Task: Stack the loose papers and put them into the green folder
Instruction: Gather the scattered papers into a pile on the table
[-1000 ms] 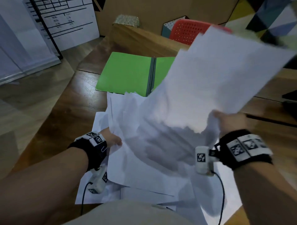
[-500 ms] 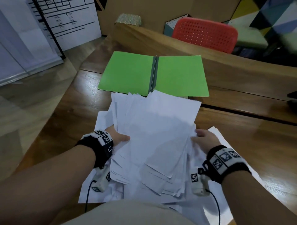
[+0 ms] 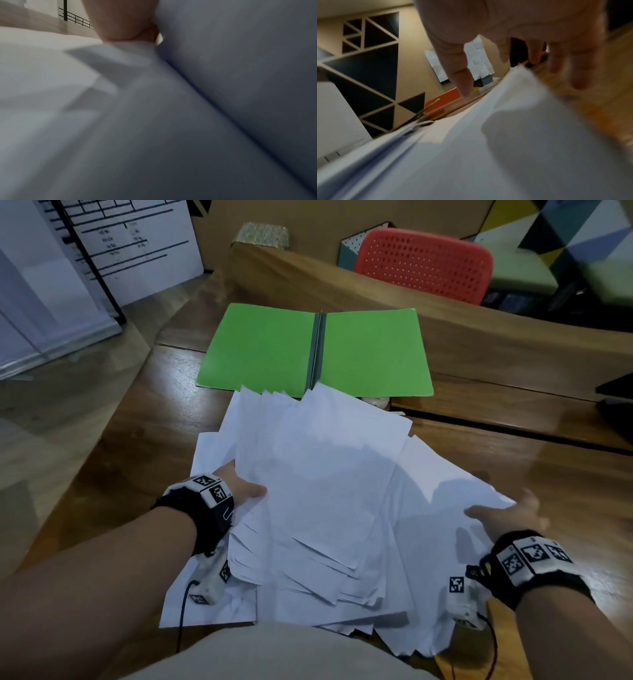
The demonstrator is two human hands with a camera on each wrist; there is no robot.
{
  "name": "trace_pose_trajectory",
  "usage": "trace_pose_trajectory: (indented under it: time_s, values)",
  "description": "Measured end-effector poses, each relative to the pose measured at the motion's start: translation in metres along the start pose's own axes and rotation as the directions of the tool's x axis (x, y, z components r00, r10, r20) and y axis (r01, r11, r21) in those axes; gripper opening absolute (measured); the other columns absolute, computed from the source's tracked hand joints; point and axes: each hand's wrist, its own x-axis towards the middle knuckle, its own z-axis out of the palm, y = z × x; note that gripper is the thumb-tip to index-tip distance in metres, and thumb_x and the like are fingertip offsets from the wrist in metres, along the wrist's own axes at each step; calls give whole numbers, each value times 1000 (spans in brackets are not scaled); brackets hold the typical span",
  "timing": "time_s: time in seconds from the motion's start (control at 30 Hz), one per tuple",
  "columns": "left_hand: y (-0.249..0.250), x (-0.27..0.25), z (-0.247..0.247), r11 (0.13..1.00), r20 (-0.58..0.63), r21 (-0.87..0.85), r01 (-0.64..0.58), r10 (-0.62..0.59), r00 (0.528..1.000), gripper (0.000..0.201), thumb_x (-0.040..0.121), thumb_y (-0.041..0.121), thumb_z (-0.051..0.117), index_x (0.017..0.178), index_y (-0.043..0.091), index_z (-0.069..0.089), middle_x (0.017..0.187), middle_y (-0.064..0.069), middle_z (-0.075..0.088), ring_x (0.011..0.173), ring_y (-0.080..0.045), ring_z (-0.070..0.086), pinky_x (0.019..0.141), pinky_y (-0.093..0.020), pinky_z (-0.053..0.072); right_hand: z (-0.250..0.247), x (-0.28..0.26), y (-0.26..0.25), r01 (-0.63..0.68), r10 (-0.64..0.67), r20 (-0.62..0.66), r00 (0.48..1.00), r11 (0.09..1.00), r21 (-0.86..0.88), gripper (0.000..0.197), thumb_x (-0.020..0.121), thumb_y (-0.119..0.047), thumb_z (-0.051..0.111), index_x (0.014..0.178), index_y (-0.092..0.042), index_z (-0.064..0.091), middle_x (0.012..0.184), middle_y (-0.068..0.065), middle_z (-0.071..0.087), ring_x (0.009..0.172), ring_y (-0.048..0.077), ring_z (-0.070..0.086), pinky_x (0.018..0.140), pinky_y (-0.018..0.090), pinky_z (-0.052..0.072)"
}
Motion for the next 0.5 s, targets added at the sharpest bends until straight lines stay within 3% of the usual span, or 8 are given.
trace_pose_trajectory:
  time_s: [0.1,0.17,0.2,0.27,0.33,0.43,0.5]
  values:
    - [-5,5,0,1000,7,-17,-5,5,1000,61,75,20,72,130,15,46,130,-11,56,119,-30,52,102,-37,40,5,8,9,-108,109,81,991,994,-20,108,41,-27,88,133,-4,36,118,25,57,92,44,62,73,56,54]
    - [-6,6,0,999,11,-33,-1,1,1000,62,74,21,73,130,17,46,130,-11,57,119,-30,52,103,-38,40,11,5,9,-122,119,153,981,992,11,91,52,-19,87,127,5,43,107,26,63,82,40,64,59,43,54]
    - [-6,6,0,999,10,-35,1,-1,1000,63,74,21,73,130,17,46,130,-10,57,119,-30,52,102,-37,40,13,3,8,-112,106,179,978,993,24,77,59,-15,84,123,8,48,103,26,64,82,40,64,60,41,52]
    - [-7,8,1,999,8,-36,4,-4,1000,63,74,22,73,131,17,46,130,-10,56,119,-30,52,102,-37,40,17,-8,7,-120,102,247,964,991,58,54,66,-11,80,111,9,57,97,26,66,83,40,64,74,47,54]
    - [-8,7,1,999,10,-33,9,-9,1000,63,74,23,73,130,17,45,130,-9,57,118,-30,52,103,-39,40,19,-12,4,-100,61,263,963,986,136,46,69,-10,78,107,7,60,100,25,67,86,39,65,84,50,53]
    - [-10,7,1,1000,2,-7,5,-5,1000,67,73,28,73,132,19,43,130,-8,57,117,-29,53,103,-40,41,9,-25,-12,93,-105,132,986,992,90,46,78,-15,71,115,7,55,106,21,62,87,34,58,79,38,49]
    - [-11,7,1,1000,1,0,2,-2,1000,68,73,30,73,133,19,42,130,-7,56,117,-29,53,102,-38,41,-7,-32,-30,237,-237,-2,971,969,69,45,82,-17,66,118,8,53,109,24,61,91,37,58,75,37,45]
